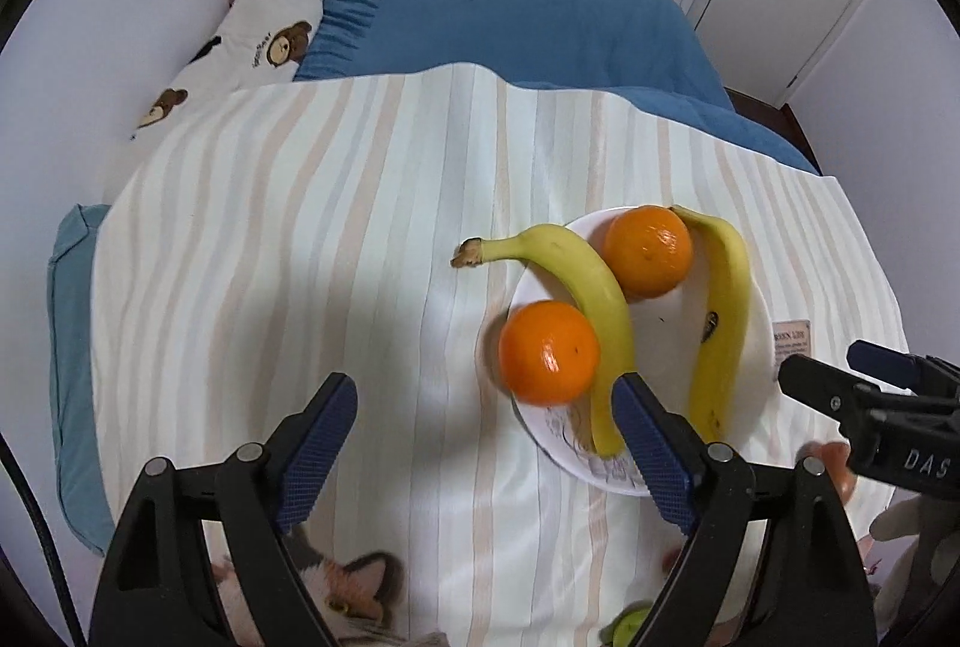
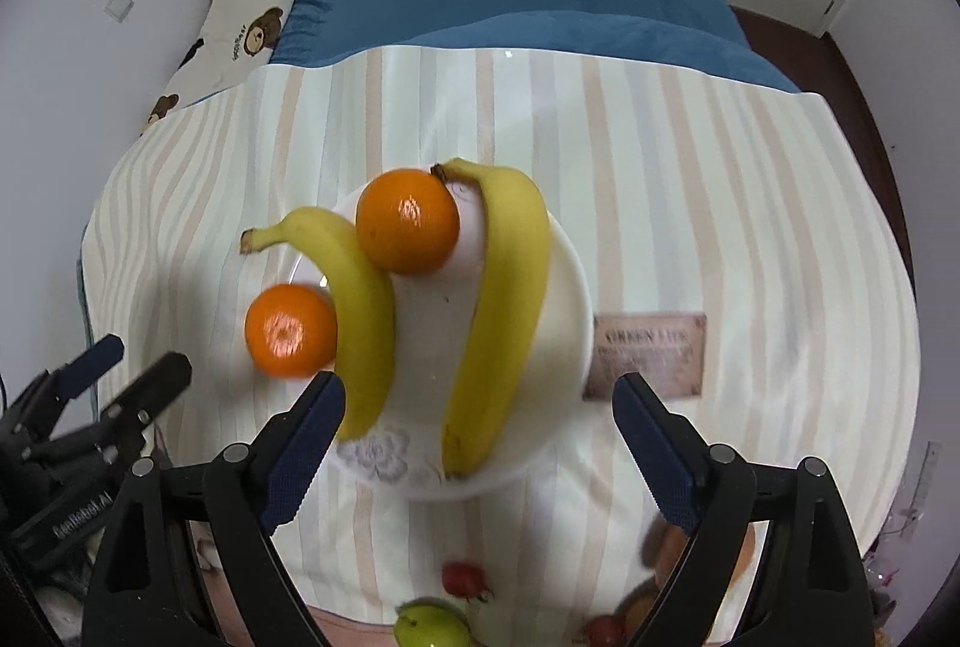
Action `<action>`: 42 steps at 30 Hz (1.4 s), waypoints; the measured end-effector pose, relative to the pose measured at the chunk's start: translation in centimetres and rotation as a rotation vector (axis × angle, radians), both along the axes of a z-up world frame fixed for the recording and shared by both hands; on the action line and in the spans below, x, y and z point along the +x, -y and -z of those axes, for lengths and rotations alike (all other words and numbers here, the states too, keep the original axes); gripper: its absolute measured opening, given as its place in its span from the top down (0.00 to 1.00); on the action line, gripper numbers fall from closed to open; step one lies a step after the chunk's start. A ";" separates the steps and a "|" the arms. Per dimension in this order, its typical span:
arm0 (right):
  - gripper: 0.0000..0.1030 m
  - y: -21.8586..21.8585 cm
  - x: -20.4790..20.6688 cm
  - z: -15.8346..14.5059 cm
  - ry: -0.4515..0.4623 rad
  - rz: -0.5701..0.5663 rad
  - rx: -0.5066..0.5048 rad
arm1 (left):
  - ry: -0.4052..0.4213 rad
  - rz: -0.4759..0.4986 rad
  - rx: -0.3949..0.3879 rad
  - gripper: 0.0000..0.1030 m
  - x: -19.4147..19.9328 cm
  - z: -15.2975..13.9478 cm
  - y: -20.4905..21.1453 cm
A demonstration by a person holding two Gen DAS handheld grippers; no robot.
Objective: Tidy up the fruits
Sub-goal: 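Raise both open tools away from the plate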
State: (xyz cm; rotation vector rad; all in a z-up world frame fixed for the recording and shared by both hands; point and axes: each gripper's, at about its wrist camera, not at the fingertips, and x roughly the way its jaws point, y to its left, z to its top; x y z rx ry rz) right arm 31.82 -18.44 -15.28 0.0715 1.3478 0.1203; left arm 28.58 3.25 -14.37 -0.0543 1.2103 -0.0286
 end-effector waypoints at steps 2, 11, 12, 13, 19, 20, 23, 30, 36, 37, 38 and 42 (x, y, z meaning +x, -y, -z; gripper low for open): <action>0.10 0.2 -1.6 -1.2 0.036 0.000 -0.009 | 0.022 0.006 0.027 0.16 -1.6 -1.1 0.3; 0.10 0.4 -9.0 -8.1 0.210 0.000 -0.019 | 0.156 0.037 0.048 0.16 -8.2 -6.9 2.1; 0.10 0.5 -10.1 -8.9 0.232 -0.001 -0.024 | 0.170 0.036 0.045 0.16 -9.0 -7.6 2.2; 0.10 0.4 -10.8 -9.6 0.248 -0.001 -0.026 | 0.184 0.038 0.039 0.16 -9.8 -8.3 2.3; 0.06 0.7 -15.6 -13.4 0.342 -0.006 -0.039 | 0.255 0.050 0.037 0.16 -14.0 -11.5 3.0; 0.05 0.7 -16.5 -14.0 0.357 -0.006 -0.042 | 0.267 0.051 0.040 0.16 -14.7 -11.9 3.1; 0.05 0.9 -18.4 -15.2 0.379 0.000 -0.025 | 0.281 0.053 0.030 0.16 -16.3 -12.8 3.3; 0.04 1.7 -22.1 -16.8 0.403 0.015 0.032 | 0.299 0.048 0.015 0.16 -19.4 -14.3 4.0; 0.04 5.6 -23.5 -14.9 0.337 0.098 0.106 | 0.210 0.036 0.020 0.16 -19.8 -11.7 5.1; 0.04 6.6 -23.5 -14.0 0.311 0.124 0.113 | 0.180 0.041 0.022 0.16 -19.7 -10.8 5.4; 0.04 7.7 -23.4 -13.0 0.284 0.148 0.121 | 0.146 0.050 0.024 0.16 -19.5 -9.6 5.9; 0.04 11.5 -22.9 -8.1 0.174 0.220 0.116 | -0.010 0.101 0.017 0.16 -19.0 -4.0 8.3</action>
